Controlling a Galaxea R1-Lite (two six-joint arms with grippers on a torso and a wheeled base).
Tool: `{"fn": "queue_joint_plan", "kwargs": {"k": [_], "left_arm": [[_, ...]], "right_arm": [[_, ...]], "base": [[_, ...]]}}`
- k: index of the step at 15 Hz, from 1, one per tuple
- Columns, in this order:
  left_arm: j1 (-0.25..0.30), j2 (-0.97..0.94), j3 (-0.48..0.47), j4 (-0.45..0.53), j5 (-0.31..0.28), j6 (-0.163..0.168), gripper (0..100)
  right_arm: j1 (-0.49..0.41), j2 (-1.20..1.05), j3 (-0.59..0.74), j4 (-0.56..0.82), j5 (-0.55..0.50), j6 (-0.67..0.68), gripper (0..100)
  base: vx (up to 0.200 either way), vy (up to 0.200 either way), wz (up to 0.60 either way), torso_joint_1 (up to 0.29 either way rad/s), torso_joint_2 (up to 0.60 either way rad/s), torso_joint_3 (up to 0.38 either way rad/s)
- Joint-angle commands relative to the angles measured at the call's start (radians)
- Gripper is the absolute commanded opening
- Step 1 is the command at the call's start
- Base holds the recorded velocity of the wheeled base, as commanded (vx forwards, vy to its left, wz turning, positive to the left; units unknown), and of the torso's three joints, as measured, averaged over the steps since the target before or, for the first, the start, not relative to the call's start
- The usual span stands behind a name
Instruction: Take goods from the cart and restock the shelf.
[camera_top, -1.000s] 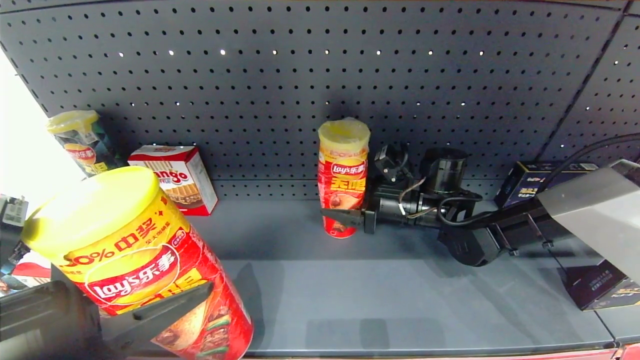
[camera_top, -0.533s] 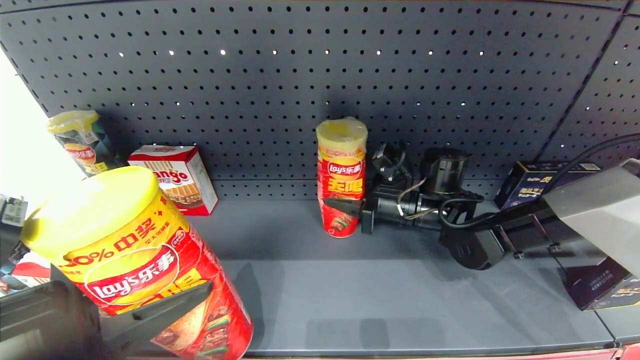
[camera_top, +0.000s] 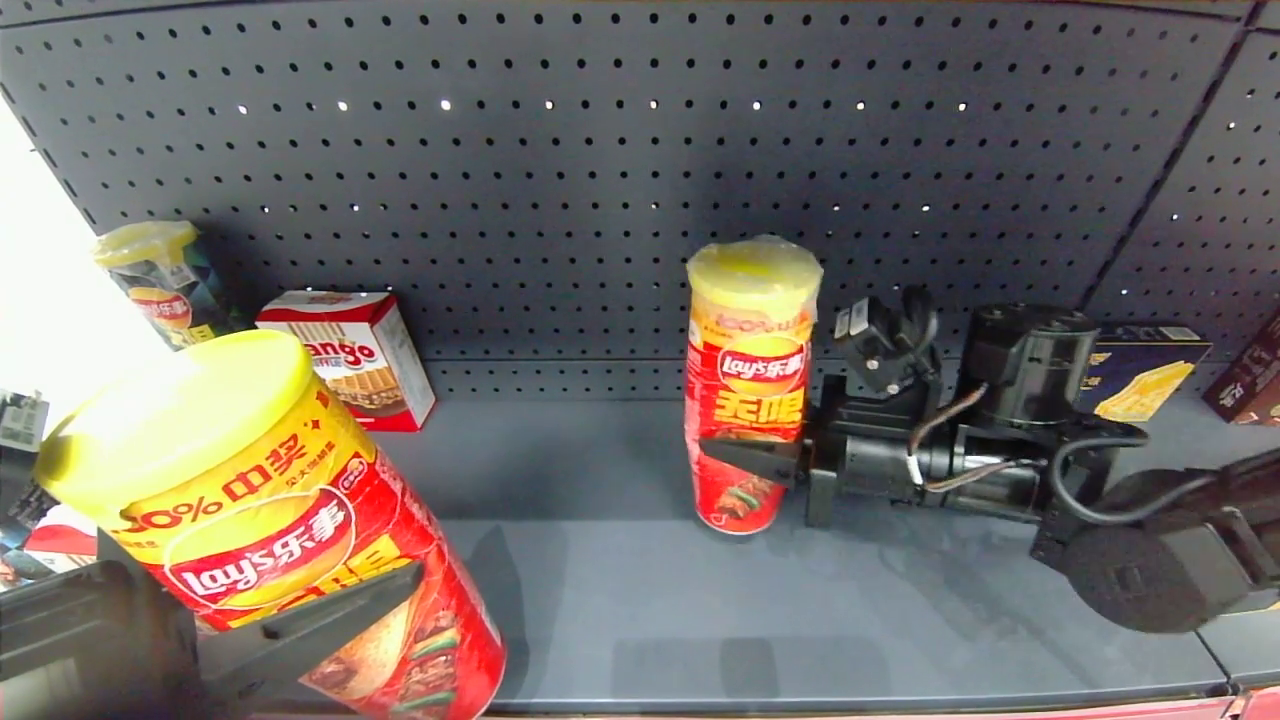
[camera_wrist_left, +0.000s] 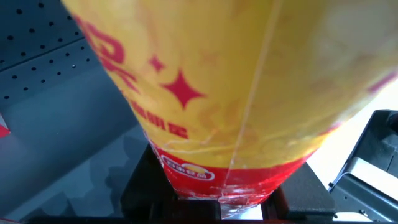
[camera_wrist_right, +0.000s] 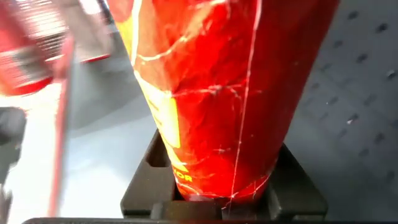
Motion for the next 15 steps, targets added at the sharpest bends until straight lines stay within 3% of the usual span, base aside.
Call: {"fn": "queue_joint_plan", "kwargs": {"k": [1,6,15], "left_arm": [[0.0,-0.001,-0.003,0.0,0.002,0.001,0],[0.0,-0.002,0.001,0.006,0.004,0.001,0],[0.001,-0.001,0.017,0.003,0.016,0.004,0]], "right_arm": [[0.038,-0.192,0.193,-0.021,-0.004,-0.002,0],[0.084,-0.212,0.396,-0.194,-0.092,0.0,0],[0.1,-0.029,0.376,-0.331,-0.121,-0.003,0]], "base": [[0.0,0.0,0.0,0.0,0.0,0.0],[0.0,0.0,0.0,0.0,0.0,0.0],[0.0,0.0,0.0,0.0,0.0,0.0]]}}
